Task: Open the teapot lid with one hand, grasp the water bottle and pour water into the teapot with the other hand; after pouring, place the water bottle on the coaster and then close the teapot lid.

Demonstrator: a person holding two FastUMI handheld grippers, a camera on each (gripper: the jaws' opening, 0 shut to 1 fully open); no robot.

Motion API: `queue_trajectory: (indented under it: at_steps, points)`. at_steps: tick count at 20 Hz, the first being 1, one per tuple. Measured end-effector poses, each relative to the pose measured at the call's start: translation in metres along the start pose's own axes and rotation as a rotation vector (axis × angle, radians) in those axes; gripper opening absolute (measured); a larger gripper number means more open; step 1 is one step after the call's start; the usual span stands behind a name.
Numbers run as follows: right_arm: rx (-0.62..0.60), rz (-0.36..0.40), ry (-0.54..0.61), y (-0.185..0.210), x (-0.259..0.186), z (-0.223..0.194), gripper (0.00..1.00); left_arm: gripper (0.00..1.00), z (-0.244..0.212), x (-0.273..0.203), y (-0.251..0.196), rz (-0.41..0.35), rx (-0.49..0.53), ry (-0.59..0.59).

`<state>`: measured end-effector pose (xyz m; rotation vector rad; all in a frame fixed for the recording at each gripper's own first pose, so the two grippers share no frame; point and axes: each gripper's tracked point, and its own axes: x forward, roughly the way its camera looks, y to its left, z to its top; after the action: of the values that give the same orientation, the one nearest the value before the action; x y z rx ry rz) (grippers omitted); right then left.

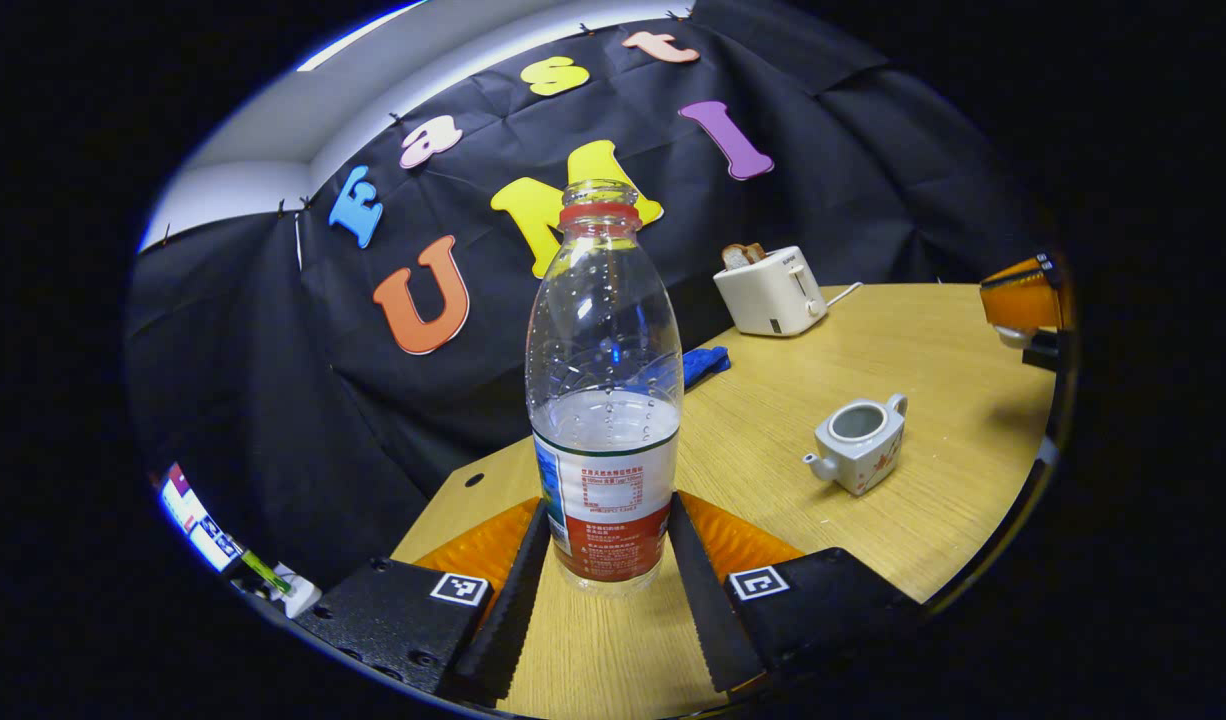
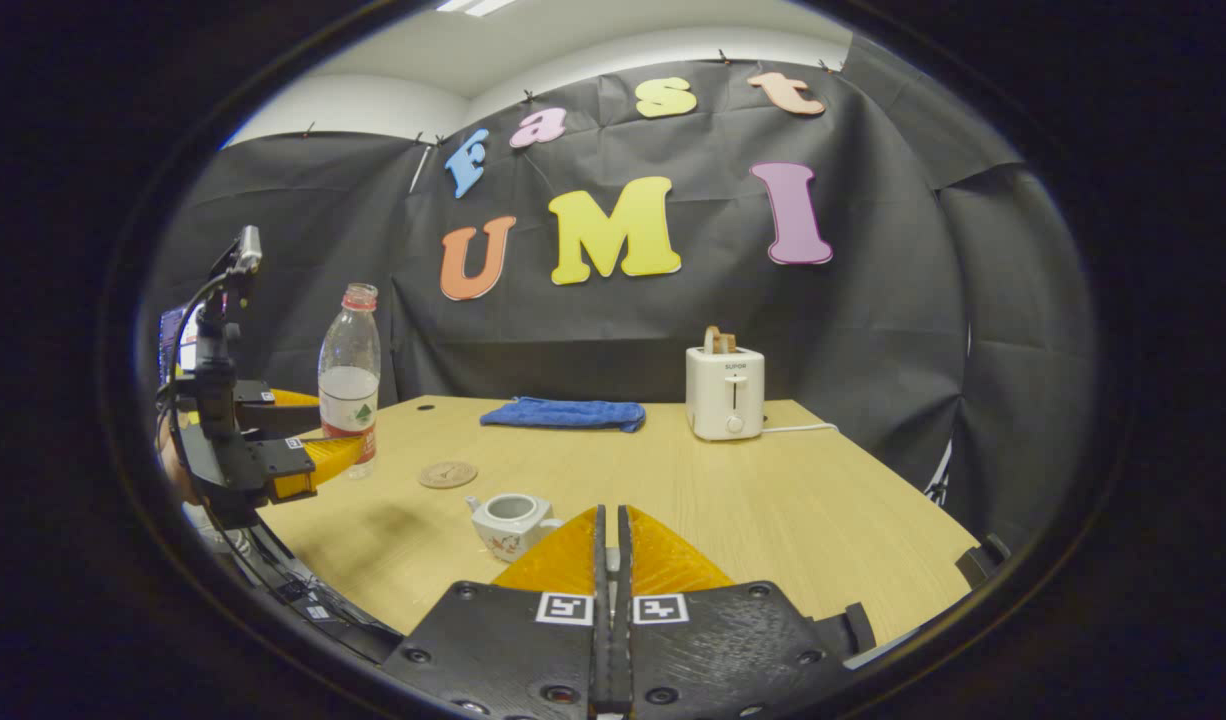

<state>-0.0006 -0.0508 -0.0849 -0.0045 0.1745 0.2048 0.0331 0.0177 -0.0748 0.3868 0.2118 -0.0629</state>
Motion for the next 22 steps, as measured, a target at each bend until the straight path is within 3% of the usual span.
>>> queue_trajectory:
  at_steps: [5, 10, 22]
  points:
    - [-0.008, 0.008, -0.004, 0.007, -0.001, 0.002, 0.0, 0.72, 0.02, 0.004, 0.0, -0.027, -0.242, -0.07]
    - [-0.004, -0.002, 0.003, 0.003, 0.0, -0.003, 0.0, 0.72, 0.033, 0.026, 0.002, -0.088, -0.362, -0.131]
    - [0.006, -0.055, 0.05, -0.024, 0.015, -0.021, 0.0, 0.74, 0.002, 0.138, 0.02, -0.113, -0.441, -0.04]
